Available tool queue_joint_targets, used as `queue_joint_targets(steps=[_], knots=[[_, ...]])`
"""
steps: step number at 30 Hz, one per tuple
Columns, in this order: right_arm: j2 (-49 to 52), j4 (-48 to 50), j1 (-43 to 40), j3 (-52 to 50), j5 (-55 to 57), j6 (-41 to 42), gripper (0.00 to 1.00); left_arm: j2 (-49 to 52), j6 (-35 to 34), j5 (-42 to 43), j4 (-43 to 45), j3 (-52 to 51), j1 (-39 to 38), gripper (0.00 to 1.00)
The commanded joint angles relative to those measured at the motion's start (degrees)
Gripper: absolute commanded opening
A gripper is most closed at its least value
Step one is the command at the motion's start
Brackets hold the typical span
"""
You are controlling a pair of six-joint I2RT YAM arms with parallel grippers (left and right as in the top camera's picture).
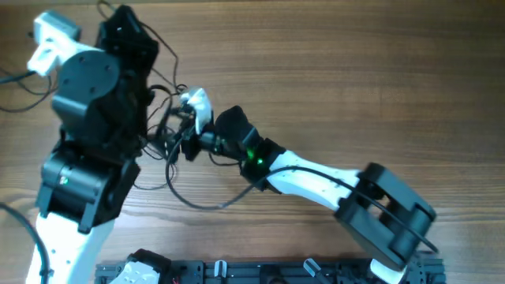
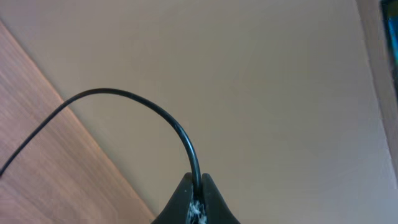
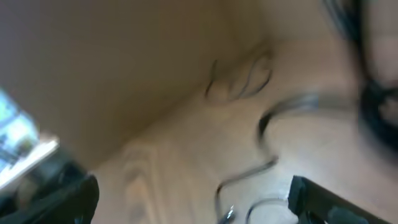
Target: Untangle cables
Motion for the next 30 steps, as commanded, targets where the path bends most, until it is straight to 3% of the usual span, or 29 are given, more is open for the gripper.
queue_joint_targets(steps=[1, 6, 7, 8, 9, 10, 14, 18, 22, 25, 30], knots=[[4.61, 6.75, -0.13, 0.31, 8.74, 5.92, 0.97, 1.4, -1.68, -0.48, -0.59, 0.22, -3.02, 0.04], [6.86, 7.87, -0.44, 1.53, 15.26, 5.97, 0.89, 1.31, -1.66, 1.84, -1.05, 0.22, -4.85, 0.04], [6.91, 7.85, -0.94, 1.77, 16.04, 5.99, 0.79, 1.31, -1.66, 1.88, -1.44, 0.22, -4.96, 0.04], [6.91, 8.02, -1.33, 1.81, 16.02, 5.99, 0.39, 1.31, -1.66, 1.88, -1.99, 0.22, -4.94, 0.04], [6.88, 8.28, -1.95, 1.81, 15.63, 6.29, 0.11, 1.31, -1.62, 1.81, -2.6, 0.22, -4.94, 0.04], [6.88, 7.65, -2.58, 1.79, 13.64, 6.34, 0.04, 1.31, -1.51, 1.38, -3.52, 0.22, -4.59, 0.04], [5.2, -5.35, -5.97, 1.64, 2.12, 5.4, 0.04, 1.31, 2.47, -1.25, -8.98, 0.22, 1.11, 0.04], [-2.56, -35.5, -13.92, 1.64, -14.58, -5.33, 0.04, 1.33, 3.54, -1.18, -14.69, 0.2, 12.33, 0.04], [-14.53, -65.88, -24.39, 1.64, -12.85, -21.77, 0.04, 1.64, 3.54, -0.26, -17.84, 0.2, 24.24, 0.04], [-23.58, -75.12, -34.05, 1.64, -10.19, -24.74, 0.04, 2.34, 3.52, 1.4, -20.7, 0.15, 29.77, 0.04], [-34.14, -78.62, -50.75, 1.64, -10.62, -24.11, 0.04, 5.11, 3.32, 3.54, -24.98, 0.15, 32.35, 0.04]])
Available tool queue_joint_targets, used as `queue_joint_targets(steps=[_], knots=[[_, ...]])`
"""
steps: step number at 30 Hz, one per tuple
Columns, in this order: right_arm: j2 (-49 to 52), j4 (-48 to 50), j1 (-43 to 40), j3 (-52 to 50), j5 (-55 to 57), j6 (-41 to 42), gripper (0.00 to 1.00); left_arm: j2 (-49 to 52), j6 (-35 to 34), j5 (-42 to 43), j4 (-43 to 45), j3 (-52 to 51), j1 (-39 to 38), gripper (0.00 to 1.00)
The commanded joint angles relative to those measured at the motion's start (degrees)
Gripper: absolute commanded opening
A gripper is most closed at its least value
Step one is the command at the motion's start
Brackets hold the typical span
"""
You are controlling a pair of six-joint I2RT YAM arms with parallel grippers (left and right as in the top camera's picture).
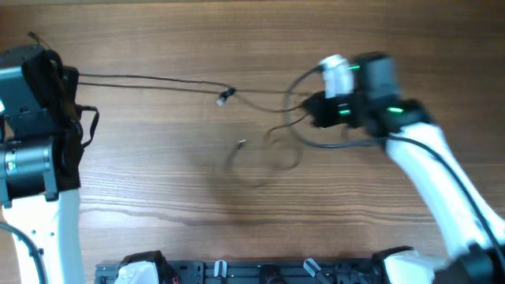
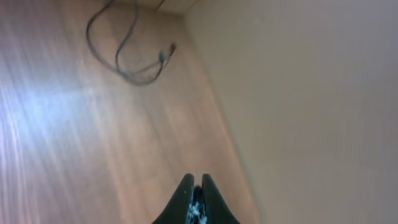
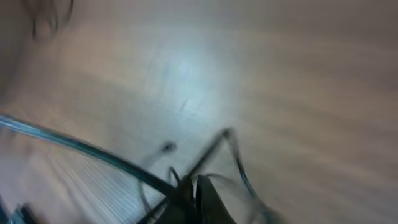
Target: Untangle cables
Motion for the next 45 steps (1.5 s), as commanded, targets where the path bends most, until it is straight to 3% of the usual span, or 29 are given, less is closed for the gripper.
queue_joint_targets(steps=[1, 4, 6, 11, 16, 21, 28, 31, 38, 45], knots=[[-6.14, -1.88, -12.13, -0.13, 2.49, -1.7, 0.04, 2.67, 0.72, -0.44, -0.85, 0.59, 2.03, 0.04], [-7.54, -5.42, -21.59, -0.13, 2.51, 0.94, 0.04, 5.01, 0.7, 1.57, -1.68, 0.59, 2.05, 0.04], [-6.95, -7.91, -23.65, -0.17, 2.27, 1.97, 0.04, 6.27, -0.02, 4.15, -1.7, 0.59, 2.05, 0.04], [-5.42, -11.74, -23.5, -0.46, -0.28, 2.03, 0.04, 9.46, -2.29, 11.34, -1.51, 0.59, 1.99, 0.04], [-5.29, -9.86, -18.91, -0.46, -18.53, -9.16, 0.04, 12.26, 4.2, 28.04, -1.4, 0.59, 1.53, 0.05], [-5.2, -7.15, -9.09, -0.44, -23.87, -16.31, 0.04, 16.22, 15.28, 35.12, -1.2, 0.59, -1.84, 0.34], [-5.18, -4.2, -1.01, -0.44, -17.03, -13.64, 0.04, 21.97, 15.96, 43.01, -3.89, 0.57, -6.47, 0.5], [-5.18, -4.68, -0.87, -0.44, -17.18, -10.71, 0.04, 23.1, 15.98, 42.97, -3.87, 0.57, -9.38, 0.77], [-5.18, -4.68, -0.87, -0.46, -22.95, -9.18, 0.04, 23.28, 15.98, 40.11, -4.02, 0.57, -10.49, 0.97], [-4.72, 3.26, 4.2, -0.46, -23.08, 0.11, 0.04, 23.28, 15.98, 36.72, -4.11, 0.52, -10.4, 1.0]])
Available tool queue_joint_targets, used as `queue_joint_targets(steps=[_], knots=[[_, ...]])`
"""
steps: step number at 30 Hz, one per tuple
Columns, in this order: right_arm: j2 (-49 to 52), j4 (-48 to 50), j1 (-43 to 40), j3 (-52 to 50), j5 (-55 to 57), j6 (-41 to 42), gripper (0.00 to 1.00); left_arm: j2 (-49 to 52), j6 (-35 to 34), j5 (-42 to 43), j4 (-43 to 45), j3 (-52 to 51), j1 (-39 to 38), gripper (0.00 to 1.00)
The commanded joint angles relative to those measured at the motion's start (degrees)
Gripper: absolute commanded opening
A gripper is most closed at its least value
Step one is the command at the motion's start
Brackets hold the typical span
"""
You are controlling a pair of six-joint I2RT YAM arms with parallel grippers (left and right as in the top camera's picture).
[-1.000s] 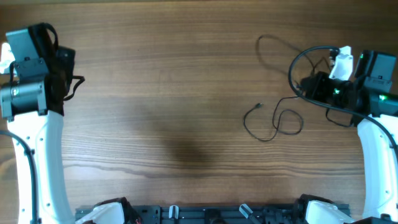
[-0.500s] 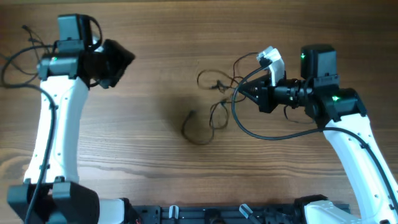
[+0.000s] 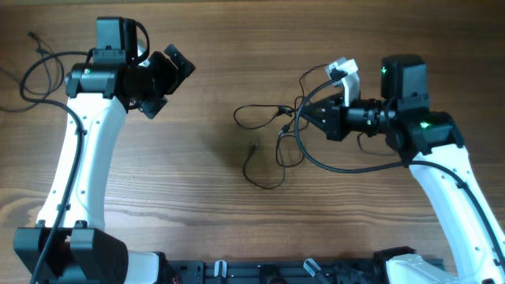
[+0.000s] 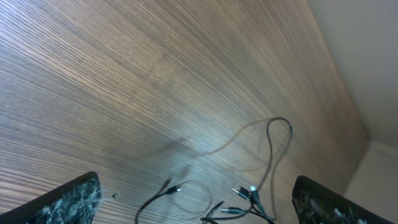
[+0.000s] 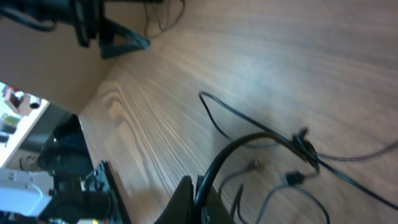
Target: Untangle cables
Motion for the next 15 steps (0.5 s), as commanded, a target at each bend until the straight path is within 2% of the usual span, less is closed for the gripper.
queue_joint_targets(steps=[1, 3, 6, 9, 12, 13, 15], knots=[[1.38, 5.99, 5.97, -0.2, -1.97, 6.6, 0.04, 0.61, 0.66, -3.08, -0.2, 0.52, 0.24, 1.0], [3.1, 10.69, 11.34, -0.2, -0.57, 8.94, 0.04, 0.61, 0.66, -3.52, -0.61, 0.52, 0.94, 1.0], [7.61, 11.47, 17.79, -0.2, 9.84, 11.34, 0.04, 0.61, 0.68, -3.82, -3.58, 0.55, 3.91, 1.0], [8.94, 9.6, 17.14, -0.17, 12.22, 12.04, 0.04, 0.61, 0.7, -5.6, -6.75, 0.52, 6.69, 1.0], [7.28, 8.81, 14.34, 1.07, 8.79, 12.11, 0.04, 0.61, 0.68, -6.82, -8.0, 0.52, 8.63, 1.0], [6.49, 9.53, 13.27, 1.75, 5.01, 12.09, 0.07, 0.61, 0.68, -6.8, -7.96, 0.52, 8.85, 1.0], [5.49, 11.47, 12.15, 2.12, -0.35, 12.09, 0.2, 0.61, 0.63, -6.78, -7.65, 0.52, 8.83, 1.0]])
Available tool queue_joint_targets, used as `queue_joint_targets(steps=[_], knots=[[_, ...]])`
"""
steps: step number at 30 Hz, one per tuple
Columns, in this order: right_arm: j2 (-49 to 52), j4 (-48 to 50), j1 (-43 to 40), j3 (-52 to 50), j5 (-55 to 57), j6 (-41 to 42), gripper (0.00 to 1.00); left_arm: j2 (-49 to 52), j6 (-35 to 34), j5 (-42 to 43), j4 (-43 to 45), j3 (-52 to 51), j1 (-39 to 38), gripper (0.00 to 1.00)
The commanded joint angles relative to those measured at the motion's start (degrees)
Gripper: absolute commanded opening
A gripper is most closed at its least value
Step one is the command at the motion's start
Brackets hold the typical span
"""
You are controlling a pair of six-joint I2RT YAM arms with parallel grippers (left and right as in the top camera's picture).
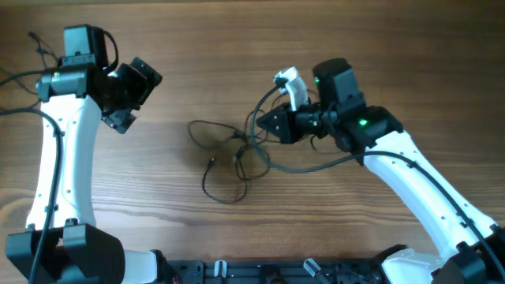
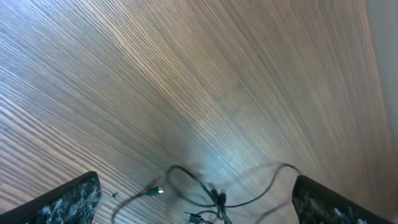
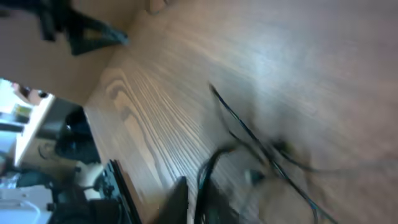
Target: Untangle cables
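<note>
A tangle of thin black cables [image 1: 230, 151] lies mid-table, its loops trailing down to a plug end [image 1: 211, 163]. My right gripper [image 1: 268, 125] is shut on a black cable [image 3: 205, 177] that rises out of the tangle; the right wrist view is blurred. At the upper left my left gripper [image 1: 134, 96] stands open above the wood and holds nothing. In its wrist view the tangle [image 2: 214, 198] shows low between the wide-apart fingers [image 2: 71, 198]. A separate black cable [image 1: 17, 72] lies at the far left edge.
The wooden table [image 1: 237, 47] runs under everything. A black rail with clips [image 1: 260, 272] lines the front edge. A thin cable end [image 1: 33, 38] sticks up at the back left corner.
My right gripper has moved left with its cable, and the tangle has shifted left toward the table's middle. The left arm has swung a little left, its gripper still open.
Both arms first met at the left over the tangle, left gripper shut on a cable, right open. Then the arms stood far apart, both shut, a cable stretched straight between them. Later the left was open with a cable lying at the far left. The right now holds the tangle nearer centre.
</note>
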Motion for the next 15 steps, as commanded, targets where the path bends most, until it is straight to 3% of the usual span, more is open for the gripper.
queue_joint_targets(steps=[1, 5, 6, 8, 9, 10, 15], knots=[[-3.15, 1.9, -1.79, 2.21, -7.67, 0.28, 0.22, 0.59, 0.48, -1.14, 0.2, 0.52, 0.04, 1.0], [-3.15, -1.95, -2.25, 2.21, 5.01, 0.39, 0.36, 0.59, 0.5, -1.14, 0.15, 0.48, 0.04, 1.0], [-3.15, -4.13, -2.25, 2.21, 12.85, 1.36, 0.51, 0.59, 0.5, -1.14, 0.07, 0.48, 0.04, 1.0], [-3.23, -6.88, -2.25, 2.21, 20.76, 3.23, 0.6, 0.59, 0.5, -1.14, -0.04, 0.48, 0.04, 1.0], [-3.48, -7.56, -2.25, 2.21, 22.18, 3.15, 0.86, 0.59, 0.5, -1.14, -0.04, 0.48, 0.04, 1.0], [-4.09, -7.78, -2.27, 2.23, 22.8, 2.93, 1.0, 0.59, 0.48, -1.11, -0.04, 0.46, 0.04, 1.0], [-9.55, -8.02, -3.72, 3.8, 25.0, 2.89, 1.0, 0.59, 0.5, -1.14, -0.02, 0.42, -2.62, 1.0]])
